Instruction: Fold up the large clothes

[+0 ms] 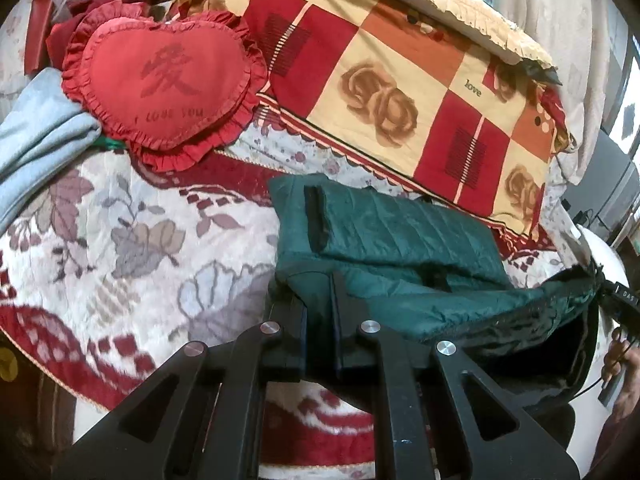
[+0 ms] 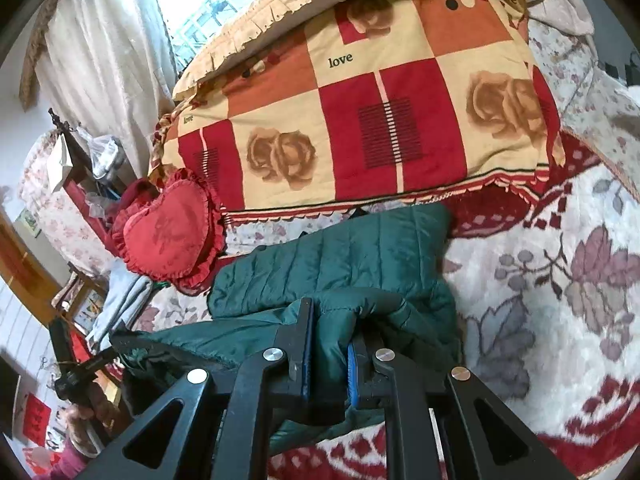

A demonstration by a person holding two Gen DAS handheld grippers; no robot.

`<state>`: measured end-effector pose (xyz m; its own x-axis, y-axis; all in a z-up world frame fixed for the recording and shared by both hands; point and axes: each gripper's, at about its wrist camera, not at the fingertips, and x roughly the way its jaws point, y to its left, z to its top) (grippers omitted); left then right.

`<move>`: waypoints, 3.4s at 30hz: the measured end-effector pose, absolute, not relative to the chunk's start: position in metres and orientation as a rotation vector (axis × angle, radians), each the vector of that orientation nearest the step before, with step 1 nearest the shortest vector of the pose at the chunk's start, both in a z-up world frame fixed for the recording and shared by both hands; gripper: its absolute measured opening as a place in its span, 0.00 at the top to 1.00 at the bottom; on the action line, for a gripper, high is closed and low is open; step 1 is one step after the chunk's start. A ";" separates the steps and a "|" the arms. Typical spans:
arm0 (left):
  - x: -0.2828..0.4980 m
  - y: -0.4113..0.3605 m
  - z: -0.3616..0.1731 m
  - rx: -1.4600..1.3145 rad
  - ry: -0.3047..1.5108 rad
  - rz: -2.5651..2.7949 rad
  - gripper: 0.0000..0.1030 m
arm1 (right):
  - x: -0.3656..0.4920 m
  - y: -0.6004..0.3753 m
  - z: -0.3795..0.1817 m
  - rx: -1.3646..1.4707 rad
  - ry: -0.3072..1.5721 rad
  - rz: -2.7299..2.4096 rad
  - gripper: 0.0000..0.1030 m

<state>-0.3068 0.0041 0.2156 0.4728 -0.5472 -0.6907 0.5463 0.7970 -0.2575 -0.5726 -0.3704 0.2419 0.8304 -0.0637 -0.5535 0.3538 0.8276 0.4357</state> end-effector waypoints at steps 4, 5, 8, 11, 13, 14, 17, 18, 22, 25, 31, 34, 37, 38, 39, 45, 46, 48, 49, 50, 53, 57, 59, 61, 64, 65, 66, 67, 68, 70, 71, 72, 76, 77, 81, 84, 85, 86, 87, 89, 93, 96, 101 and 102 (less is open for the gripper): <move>-0.294 -0.007 0.221 0.000 0.841 -0.664 0.92 | -0.560 -0.381 0.244 0.555 0.552 -0.254 0.88; -0.291 -0.011 0.222 -0.001 0.843 -0.662 0.92 | -0.556 -0.384 0.245 0.554 0.553 -0.261 0.88; -0.278 -0.020 0.226 -0.010 0.850 -0.656 0.92 | -0.544 -0.390 0.247 0.543 0.557 -0.284 0.88; -0.264 -0.032 0.227 -0.007 0.853 -0.640 0.92 | -0.530 -0.398 0.248 0.542 0.559 -0.305 0.88; -0.254 -0.041 0.226 0.005 0.851 -0.624 0.92 | -0.519 -0.405 0.248 0.545 0.559 -0.322 0.88; -0.249 -0.046 0.225 0.012 0.854 -0.616 0.92 | -0.515 -0.408 0.248 0.547 0.559 -0.328 0.88; -0.233 -0.054 0.223 0.006 0.870 -0.596 0.92 | -0.500 -0.419 0.249 0.548 0.566 -0.357 0.88; -0.224 -0.058 0.222 -0.005 0.883 -0.592 0.92 | -0.494 -0.423 0.248 0.550 0.568 -0.364 0.88; -0.202 -0.072 0.216 -0.034 0.917 -0.577 0.92 | -0.470 -0.436 0.244 0.543 0.594 -0.393 0.88; -0.187 -0.085 0.209 -0.019 0.922 -0.555 0.92 | -0.451 -0.446 0.239 0.536 0.611 -0.413 0.88; -0.152 -0.107 0.193 -0.020 0.942 -0.522 0.92 | -0.415 -0.471 0.225 0.553 0.632 -0.448 0.88; -0.139 -0.119 0.183 -0.013 0.951 -0.506 0.92 | -0.400 -0.483 0.213 0.579 0.641 -0.466 0.88; -0.132 -0.130 0.174 0.006 0.953 -0.492 0.92 | -0.390 -0.495 0.199 0.600 0.658 -0.482 0.88; -0.129 -0.133 0.171 0.011 0.952 -0.488 0.92 | -0.387 -0.498 0.194 0.606 0.663 -0.486 0.88; -0.127 -0.136 0.167 0.018 0.949 -0.483 0.92 | -0.385 -0.500 0.191 0.609 0.667 -0.489 0.88; -0.118 -0.153 0.149 0.061 0.933 -0.453 0.91 | -0.370 -0.511 0.169 0.599 0.695 -0.526 0.89; -0.117 -0.156 0.146 0.069 0.930 -0.449 0.91 | -0.367 -0.512 0.165 0.597 0.700 -0.535 0.89; -0.114 -0.160 0.140 0.080 0.927 -0.441 0.91 | -0.362 -0.515 0.158 0.596 0.704 -0.550 0.89; -0.113 -0.163 0.138 0.083 0.927 -0.438 0.91 | -0.360 -0.515 0.155 0.596 0.706 -0.557 0.89; -0.111 -0.165 0.134 0.089 0.928 -0.435 0.91 | -0.358 -0.515 0.151 0.595 0.711 -0.563 0.89; -0.108 -0.170 0.124 0.103 0.933 -0.432 0.91 | -0.350 -0.517 0.135 0.595 0.741 -0.578 0.89; -0.106 -0.171 0.113 0.091 0.938 -0.430 0.90 | -0.348 -0.516 0.126 0.591 0.749 -0.588 0.89; -0.106 -0.169 0.112 0.059 0.928 -0.440 0.90 | -0.349 -0.517 0.126 0.606 0.742 -0.581 0.87; -0.104 -0.167 0.112 0.033 0.931 -0.452 0.90 | -0.351 -0.520 0.130 0.625 0.730 -0.562 0.82; -0.102 -0.161 0.115 -0.015 0.949 -0.486 0.87 | -0.359 -0.519 0.143 0.620 0.691 -0.542 0.68; -0.101 -0.158 0.117 -0.037 0.957 -0.504 0.85 | -0.362 -0.518 0.148 0.611 0.681 -0.547 0.65; -0.099 -0.153 0.121 -0.065 0.964 -0.524 0.82 | -0.365 -0.515 0.157 0.596 0.663 -0.552 0.51; -0.099 -0.147 0.127 -0.101 0.968 -0.544 0.80 | -0.370 -0.511 0.167 0.571 0.640 -0.574 0.17; -0.098 -0.140 0.133 -0.142 0.966 -0.562 0.76 | -0.376 -0.508 0.177 0.552 0.613 -0.589 0.04; -0.102 -0.130 0.149 -0.179 0.930 -0.569 0.59 | -0.391 -0.499 0.201 0.521 0.550 -0.592 0.00; -0.107 -0.125 0.158 -0.175 0.890 -0.548 0.38 | -0.396 -0.494 0.210 0.509 0.536 -0.582 0.00; -0.116 -0.118 0.171 -0.181 0.825 -0.534 0.25 | -0.401 -0.487 0.220 0.498 0.520 -0.560 0.00; -0.143 -0.107 0.196 -0.165 0.720 -0.554 0.24 | -0.397 -0.448 0.240 0.430 0.501 -0.419 0.05; -0.149 -0.111 0.197 -0.138 0.721 -0.553 0.24 | -0.385 -0.433 0.239 0.384 0.543 -0.377 0.09; -0.160 -0.128 0.180 -0.049 0.791 -0.532 0.24 | -0.348 -0.384 0.210 0.256 0.686 -0.273 0.47; -0.162 -0.140 0.155 0.023 0.834 -0.495 0.24 | -0.320 -0.366 0.184 0.194 0.745 -0.267 0.48; -0.160 -0.145 0.146 0.049 0.854 -0.490 0.24 | -0.311 -0.367 0.176 0.180 0.765 -0.275 0.48; -0.157 -0.151 0.135 0.090 0.884 -0.473 0.24 | -0.298 -0.369 0.166 0.162 0.789 -0.298 0.48; -0.154 -0.155 0.124 0.130 0.905 -0.447 0.24 | -0.290 -0.373 0.159 0.155 0.798 -0.320 0.48; -0.148 -0.157 0.111 0.136 0.911 -0.437 0.23 | -0.278 -0.383 0.147 0.165 0.806 -0.342 0.48; -0.133 -0.156 0.099 0.069 0.930 -0.447 0.22 | -0.255 -0.404 0.125 0.197 0.815 -0.374 0.48; -0.126 -0.158 0.093 0.054 0.931 -0.449 0.20 | -0.244 -0.408 0.108 0.200 0.845 -0.389 0.48; -0.122 -0.161 0.087 0.069 0.949 -0.433 0.16 | -0.237 -0.411 0.099 0.205 0.885 -0.397 0.47; -0.121 -0.160 0.088 0.071 0.959 -0.432 0.16 | -0.239 -0.411 0.101 0.211 0.889 -0.397 0.48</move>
